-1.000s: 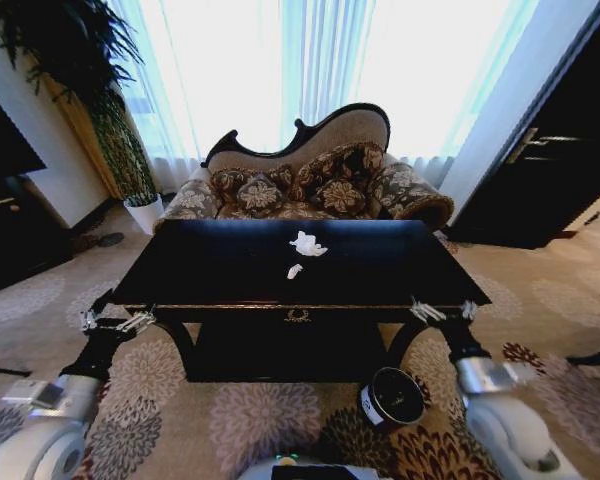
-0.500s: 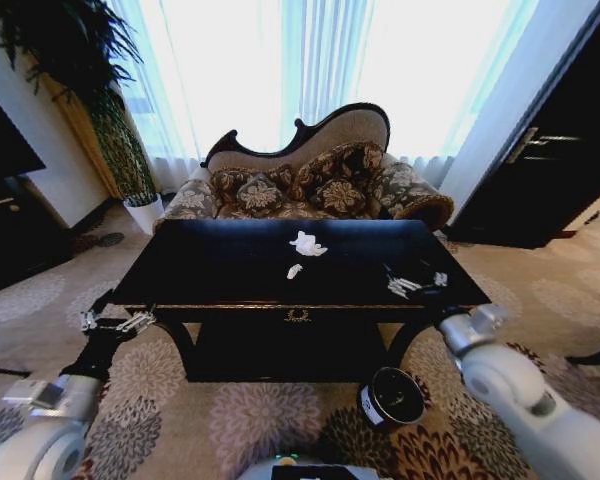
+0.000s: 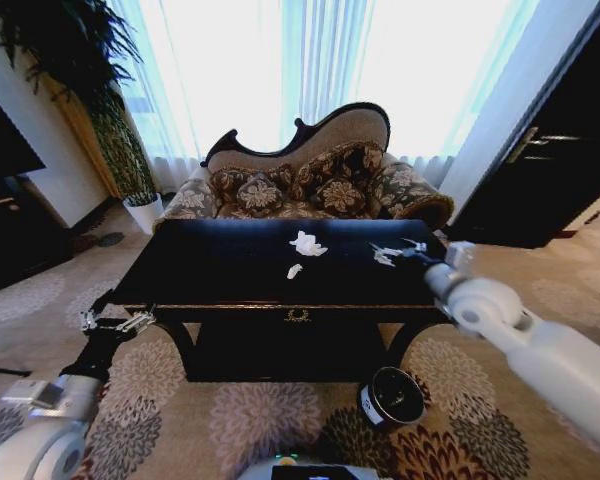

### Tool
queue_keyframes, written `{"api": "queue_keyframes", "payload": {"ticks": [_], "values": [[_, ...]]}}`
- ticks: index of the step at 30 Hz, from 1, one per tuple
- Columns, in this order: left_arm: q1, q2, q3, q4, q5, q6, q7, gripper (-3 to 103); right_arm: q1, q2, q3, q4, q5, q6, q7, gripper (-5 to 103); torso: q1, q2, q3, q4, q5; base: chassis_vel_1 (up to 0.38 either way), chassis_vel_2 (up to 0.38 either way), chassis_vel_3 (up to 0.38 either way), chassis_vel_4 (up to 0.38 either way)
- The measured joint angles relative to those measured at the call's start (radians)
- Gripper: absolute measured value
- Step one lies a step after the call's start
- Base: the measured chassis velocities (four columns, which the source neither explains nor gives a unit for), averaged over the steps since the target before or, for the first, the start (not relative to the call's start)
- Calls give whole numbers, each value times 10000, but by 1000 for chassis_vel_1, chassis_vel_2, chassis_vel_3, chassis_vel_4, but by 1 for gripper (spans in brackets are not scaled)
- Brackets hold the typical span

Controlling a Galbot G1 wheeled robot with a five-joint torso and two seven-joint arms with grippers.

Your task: Move to the front of the table and place the trash on the table into the trash bin.

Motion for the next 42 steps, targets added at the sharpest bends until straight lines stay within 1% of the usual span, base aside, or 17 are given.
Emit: {"api": "queue_keyframes", "payload": {"ticks": [1, 2, 3, 5, 6, 8, 11, 13, 14, 16, 18, 20, 21, 25, 28, 31, 42], "values": [[0, 0, 0, 0, 0, 0, 0, 100, 638, 151, -696, -177, 103, -95, 124, 100, 0, 0, 1, -1, 2, 0, 0, 0, 0], [0, 0, 0, 0, 0, 0, 0, 100, 638, 151, -696, -177, 103, -95, 124, 100, 0, 0, 1, -1, 2, 0, 0, 0, 0], [0, 0, 0, 0, -1, 0, 1, 100, 990, 255, -1075, -297, 135, -130, 183, 100, 0, -1, 1, -1, 5, 0, 0, 0, 0], [1, 0, 0, 0, 0, 0, -4, 100, 2162, 647, -2307, -667, 194, -229, 335, 100, 1, 0, 1, -1, 3, 0, 0, 0, 0], [-1, 0, 0, 0, 0, 0, 0, 100, 2505, 781, -2661, -739, 208, -274, 364, 100, 1, -1, 1, -1, 3, 0, 0, 0, 0], [1, 0, 0, 0, 0, 0, 0, 100, 2862, 922, -2994, -828, 207, -307, 396, 100, 1, -1, 2, -1, 6, 0, 0, 0, 0], [1, 0, 0, 0, 0, 0, 0, 100, 4119, 1596, -4289, -1233, 140, -394, 552, 100, 0, 0, 1, -2, 1, 0, 0, 0, 0], [0, 0, 1, 0, 0, 0, -6, 100, 4469, 1889, -4660, -1463, 86, -434, 629, 100, 1, 1, 0, 1, 0, 0, 0, 0, 0], [0, 0, 1, 0, 0, 0, -6, 100, 4469, 1889, -4660, -1463, 86, -434, 629, 100, 1, 1, 0, 1, 0, 0, 0, 0, 0], [0, 0, 0, 0, 0, 0, -1, 100, 4885, 2505, -5148, -1853, 6, -486, 745, 100, 1, 0, 1, 0, 3, 0, 0, 0, 0], [0, 0, 0, 0, 0, 0, -1, 100, 4949, 2623, -5250, -1921, -23, -488, 761, 100, 1, -1, 1, 0, 3, 0, 0, 0, 0], [0, 0, 0, 0, 0, 0, 0, 100, 5125, 2982, -5583, -2108, -161, -490, 793, 100, 1, 0, 1, -1, 2, 0, 0, 0, 0], [0, 0, 0, 0, 0, 0, 0, 100, 5125, 2982, -5583, -2108, -161, -490, 793, 100, 1, 0, 1, -1, 2, 0, 0, 0, 0], [0, 0, 0, 0, 0, 0, 0, 100, 5260, 3526, -5935, -2480, -468, -487, 808, 100, -1, 0, 0, 1, 3, 0, 0, 0, 0], [0, 0, 0, 0, 0, 0, 0, 100, 5313, 3672, -6041, -2688, -599, -474, 780, 100, -1, 0, 0, -1, 3, 0, 0, 0, 0], [0, 0, 0, 0, -1, 0, 0, 100, 5464, 4017, -6224, -3220, -887, -429, 693, 100, 0, 0, 0, -2, 4, 0, 0, 0, 0], [0, 0, 0, 0, -1, 0, 0, 100, 5312, 4429, -6316, -4237, -1441, -213, 248, 100, 0, 0, 0, -3, 5, 0, 0, 0, 0]]}}
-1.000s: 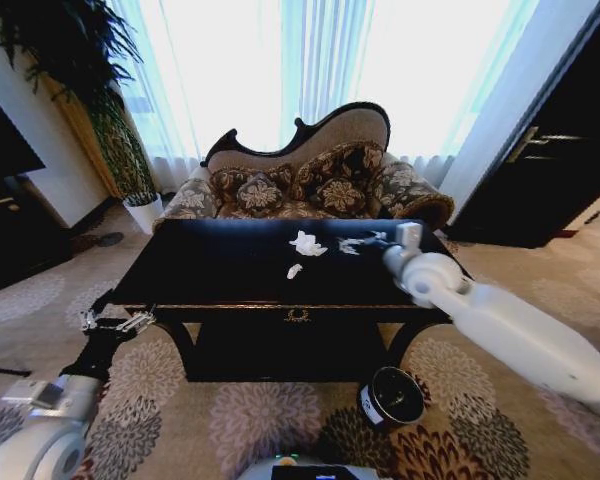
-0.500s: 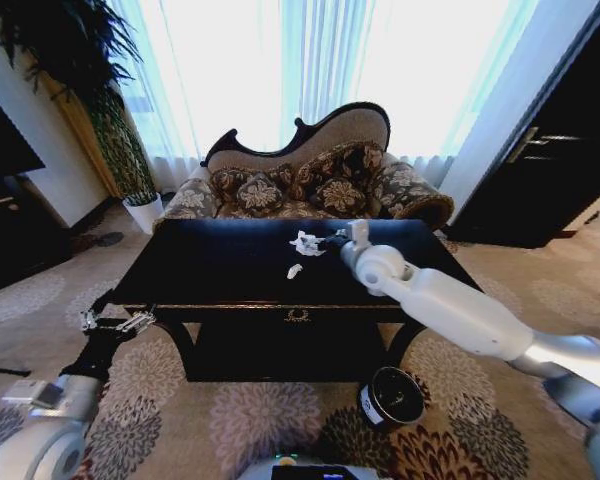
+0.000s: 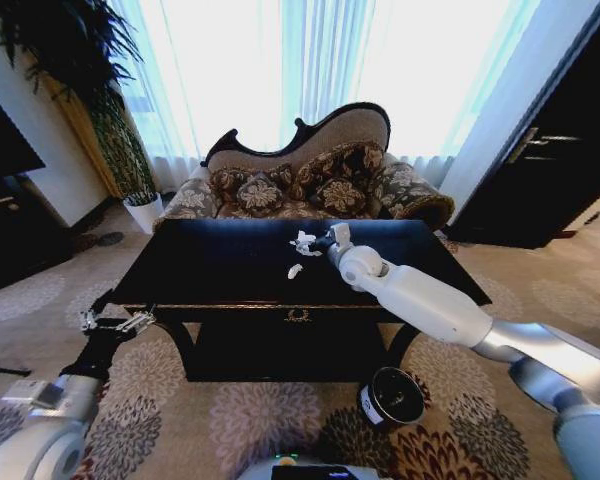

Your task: Move to the front of the table and place the trash on the table into the trash bin.

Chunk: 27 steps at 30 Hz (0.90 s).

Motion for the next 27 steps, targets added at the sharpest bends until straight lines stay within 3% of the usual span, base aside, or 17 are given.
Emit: {"api": "queue_keyframes", "payload": {"ticks": [20, 22, 25, 27], "values": [[0, 0, 0, 0, 0, 0, 0, 100, -93, 525, -74, -1327, -549, 395, -666, 102, 0, 0, 0, 1, -1, 0, 0, 0, 0], [0, 0, 0, 0, 0, 0, 0, 100, -129, 539, -101, -1382, -610, 490, -705, 93, 0, 0, 0, 2, 0, 0, 0, 0, 0], [0, 0, 0, 0, 0, 0, 0, 100, -168, 535, -108, -1376, -670, 578, -725, 88, 0, 0, -1, 2, -1, 0, 0, 0, 0], [0, 0, 0, 0, 1, 0, 0, 100, -232, 498, -105, -1194, -696, 599, -724, 78, 0, 0, 0, 2, -1, 0, 0, 0, 0]]}}
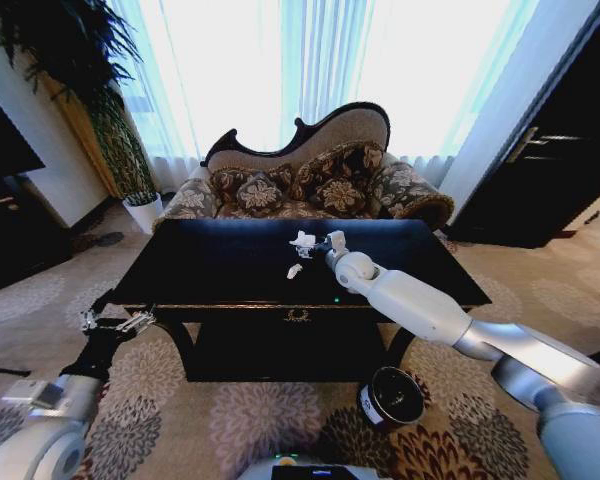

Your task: Move to the front of the table and place the trash on the table into the trash bin.

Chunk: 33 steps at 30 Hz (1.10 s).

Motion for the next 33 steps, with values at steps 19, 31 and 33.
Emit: {"api": "queue_keyframes", "payload": {"ticks": [19, 31, 33], "values": [[0, -1, 0, 0, -1, 0, 0, 100, -135, -165, 118, 413, 7, 61, 213, 7, 0, 0, 0, 0, 0, 0, 0, 0, 0], [0, 0, 0, 0, 0, 0, 0, 100, -217, -617, 570, 1284, 18, 73, 501, 1, 0, 0, 0, 1, 1, 0, 0, 0, 0], [0, -1, 0, 0, 0, 0, -1, 100, -307, -848, 827, 1583, -31, 87, 515, 1, 0, 0, 0, 1, 0, 0, 0, 0, 0]]}}
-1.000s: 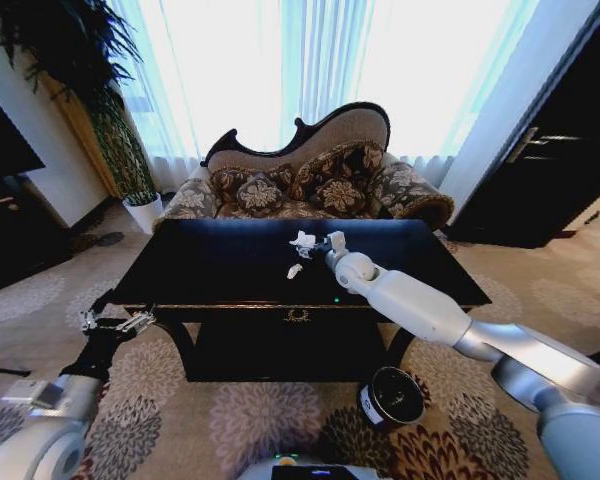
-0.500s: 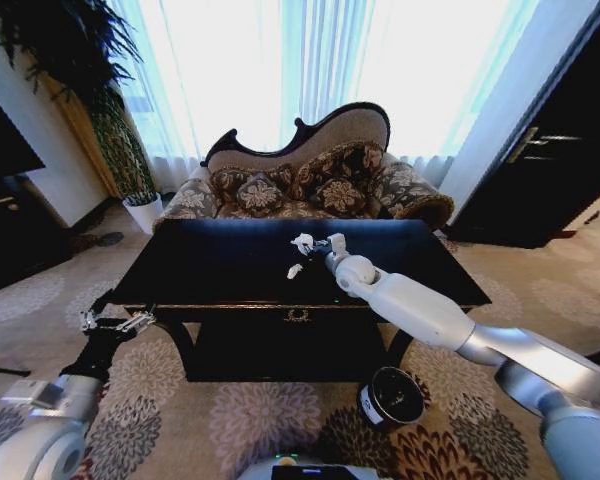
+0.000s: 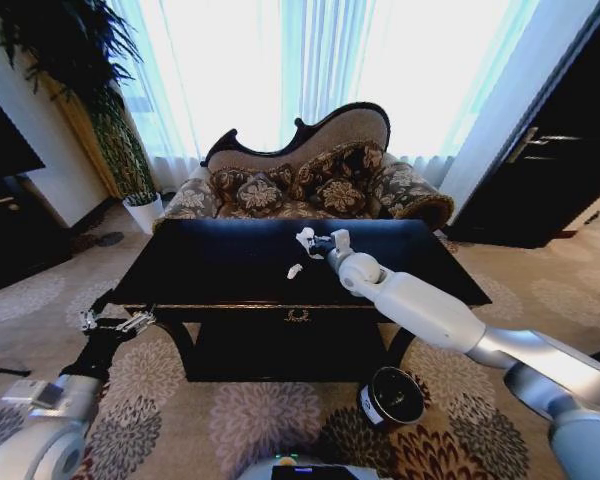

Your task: Move to the front of the table and place the trash on the table into the trash bin.

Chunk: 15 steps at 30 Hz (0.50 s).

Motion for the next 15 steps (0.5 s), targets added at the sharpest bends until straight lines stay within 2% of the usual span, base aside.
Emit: {"api": "queue_keyframes", "payload": {"ticks": [2, 3, 6, 7, 8, 10, 11, 12, 13, 14, 15], "values": [[0, 0, 0, 0, 0, 0, 0, 100, -343, -462, 586, 548, -53, 9, -2, 1, 0, 1, 0, 3, 1, 0, 0, 0, 0], [0, 0, 0, 0, 0, 0, 0, 100, -343, -462, 586, 548, -53, 9, -2, 1, 0, 1, 0, 3, 1, 0, 0, 0, 0], [0, 0, 0, 0, 0, 0, 0, 100, -1161, -1239, 1601, 1255, -109, 53, -105, 1, 0, 0, 0, -1, 1, 0, 0, 0, 0], [0, 0, 0, 0, 0, 0, 5, 100, -2053, -1738, 2511, 1743, -240, 117, -272, 1, 0, 0, -1, -2, 2, 0, 0, 0, 0], [0, 0, 0, 0, 0, 0, 5, 100, -2053, -1738, 2511, 1743, -240, 117, -272, 1, 0, 0, -1, -2, 2, 0, 0, 0, 0], [1, 0, 0, 0, 0, 0, 0, 100, -3394, -2312, 3854, 2265, -588, 248, -471, 1, 0, 0, 0, -3, 8, 0, 0, 0, 0], [1, 0, 0, 0, 0, 0, -1, 100, -3637, -2394, 4096, 2361, -670, 286, -504, 1, 0, 0, 0, -3, 7, 0, 0, 0, 0], [0, 0, 1, 0, 0, 0, 3, 100, -5229, -2763, 5473, 2989, -1249, 666, -713, 1, -1, 2, -2, -10, 3, 0, 0, 0, 0], [0, 0, 1, 0, 0, 0, 4, 100, -6121, -2851, 6196, 3267, -1633, 865, -850, 1, -2, 2, -2, -11, 3, 0, 0, 0, 0], [0, 0, 1, 0, 0, 0, 4, 100, -6121, -2851, 6196, 3267, -1633, 865, -850, 1, -2, 2, -2, -11, 3, 0, 0, 0, 0], [1, 0, 0, 0, 0, 0, 3, 100, -6990, -2839, 6925, 3488, -2027, 1044, -1018, 1, -3, 2, -2, -5, 7, 0, 0, 0, 0]]}}
